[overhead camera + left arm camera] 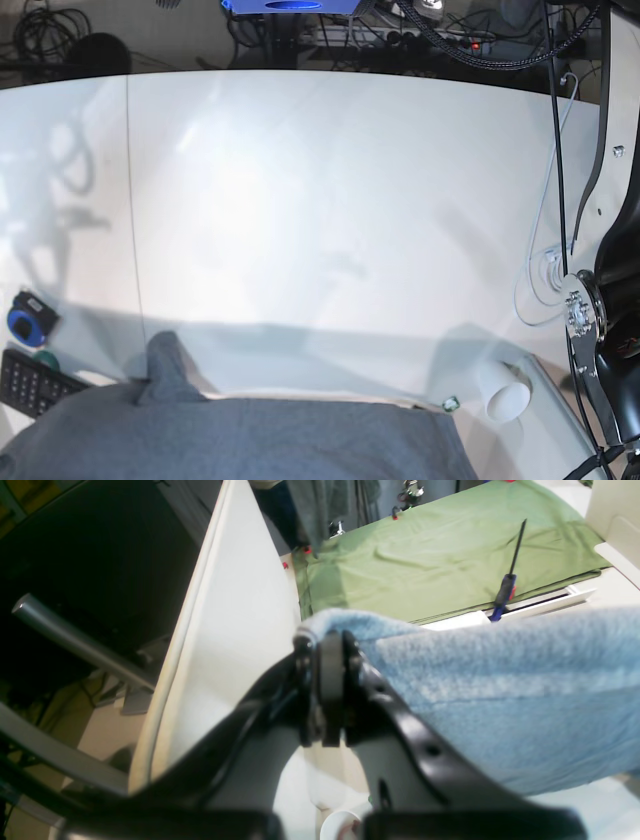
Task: Layout the t-shirt on the table in an organized manner, then fold the t-shirt properly
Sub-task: 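Raise the shirt high with both grippers and swing it over the table, then lay the shirt flat on the table and open both grippers, then regrasp the shirt's edge corners with both grippers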
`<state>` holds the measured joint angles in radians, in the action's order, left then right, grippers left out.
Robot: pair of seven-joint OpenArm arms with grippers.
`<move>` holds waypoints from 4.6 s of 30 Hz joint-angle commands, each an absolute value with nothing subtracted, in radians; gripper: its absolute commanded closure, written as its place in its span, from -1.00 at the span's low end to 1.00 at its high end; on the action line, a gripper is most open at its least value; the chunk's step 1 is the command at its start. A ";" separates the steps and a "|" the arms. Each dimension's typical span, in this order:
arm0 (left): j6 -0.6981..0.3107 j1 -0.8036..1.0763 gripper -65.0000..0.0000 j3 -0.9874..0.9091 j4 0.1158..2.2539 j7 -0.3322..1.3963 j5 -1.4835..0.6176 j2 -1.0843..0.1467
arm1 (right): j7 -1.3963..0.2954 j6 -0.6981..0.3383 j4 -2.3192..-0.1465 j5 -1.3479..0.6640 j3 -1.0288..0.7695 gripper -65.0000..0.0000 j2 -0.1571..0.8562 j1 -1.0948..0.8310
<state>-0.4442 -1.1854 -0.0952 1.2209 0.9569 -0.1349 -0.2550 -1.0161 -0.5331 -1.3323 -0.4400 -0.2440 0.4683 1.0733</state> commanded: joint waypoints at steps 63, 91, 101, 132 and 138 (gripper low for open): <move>-0.484 0.288 1.00 -0.176 1.728 1.020 -0.133 -0.272 | -0.938 -0.530 -1.392 -0.447 -0.636 0.87 0.246 -0.176; -0.487 0.269 1.00 -0.323 1.699 1.018 -0.133 -0.189 | -0.716 -0.530 -1.253 -0.447 -0.550 0.96 0.328 -0.038; -0.484 0.263 1.00 -0.321 1.440 0.828 -0.131 -0.191 | -0.573 -0.529 -0.972 -0.397 -0.526 0.91 0.374 0.013; -0.487 0.357 1.00 -0.404 1.635 0.782 -0.139 -0.189 | -0.849 -0.631 -1.756 -0.495 -0.544 0.60 0.219 -0.392; -0.487 0.352 1.00 -0.455 1.635 0.782 -0.140 -0.191 | -0.855 -0.664 -1.716 -0.489 -0.463 0.96 0.130 -0.438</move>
